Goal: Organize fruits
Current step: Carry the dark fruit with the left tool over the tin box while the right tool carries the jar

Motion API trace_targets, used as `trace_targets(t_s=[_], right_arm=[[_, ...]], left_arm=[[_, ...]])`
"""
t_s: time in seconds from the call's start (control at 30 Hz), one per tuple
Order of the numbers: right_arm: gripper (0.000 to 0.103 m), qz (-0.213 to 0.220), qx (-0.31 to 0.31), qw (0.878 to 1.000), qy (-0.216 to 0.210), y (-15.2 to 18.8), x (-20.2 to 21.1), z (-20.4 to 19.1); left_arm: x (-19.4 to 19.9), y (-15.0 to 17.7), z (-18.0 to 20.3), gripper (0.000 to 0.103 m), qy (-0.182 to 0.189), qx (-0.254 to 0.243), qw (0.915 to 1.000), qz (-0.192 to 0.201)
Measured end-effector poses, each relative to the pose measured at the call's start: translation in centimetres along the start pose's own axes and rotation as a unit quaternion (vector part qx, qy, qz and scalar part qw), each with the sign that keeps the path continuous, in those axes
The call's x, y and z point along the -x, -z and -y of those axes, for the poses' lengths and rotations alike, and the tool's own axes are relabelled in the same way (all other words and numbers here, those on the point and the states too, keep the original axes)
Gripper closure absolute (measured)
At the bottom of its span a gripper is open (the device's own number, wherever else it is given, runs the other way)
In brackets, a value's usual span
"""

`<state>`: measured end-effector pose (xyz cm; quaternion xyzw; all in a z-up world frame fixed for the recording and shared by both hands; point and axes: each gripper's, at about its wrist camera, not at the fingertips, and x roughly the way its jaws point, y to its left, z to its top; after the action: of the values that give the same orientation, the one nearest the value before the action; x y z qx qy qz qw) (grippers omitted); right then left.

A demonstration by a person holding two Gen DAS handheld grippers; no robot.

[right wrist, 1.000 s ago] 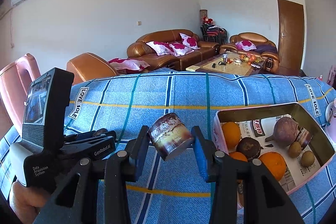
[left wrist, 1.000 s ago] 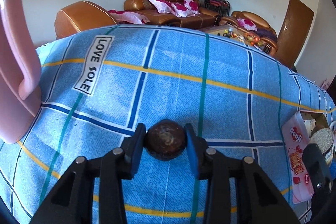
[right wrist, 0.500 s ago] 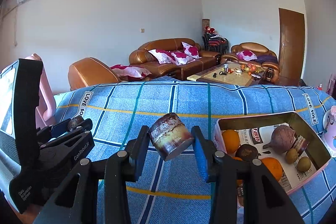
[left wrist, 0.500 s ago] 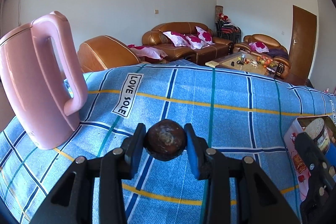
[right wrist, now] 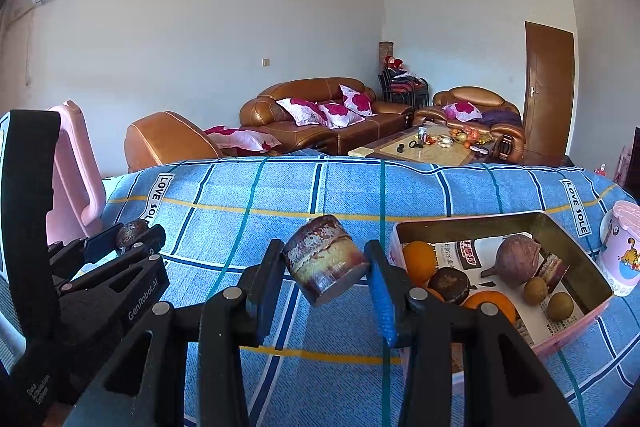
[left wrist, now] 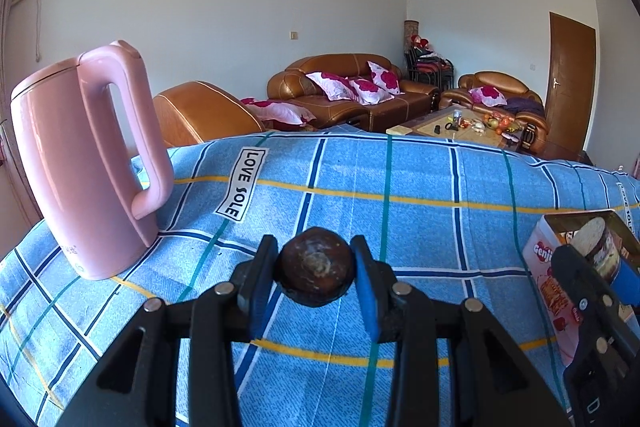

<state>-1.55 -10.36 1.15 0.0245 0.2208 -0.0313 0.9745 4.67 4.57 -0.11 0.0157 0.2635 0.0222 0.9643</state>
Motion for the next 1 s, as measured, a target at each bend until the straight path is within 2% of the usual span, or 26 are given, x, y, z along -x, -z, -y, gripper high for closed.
trace_targets(t_s=[1.0], right_arm=[[0.06, 0.009, 0.003, 1.0, 0.017, 1.5, 3.5, 2.5]], left_arm=[[4.3, 1.9, 3.3, 0.064, 0.005, -0.012, 0.9997, 0.023]])
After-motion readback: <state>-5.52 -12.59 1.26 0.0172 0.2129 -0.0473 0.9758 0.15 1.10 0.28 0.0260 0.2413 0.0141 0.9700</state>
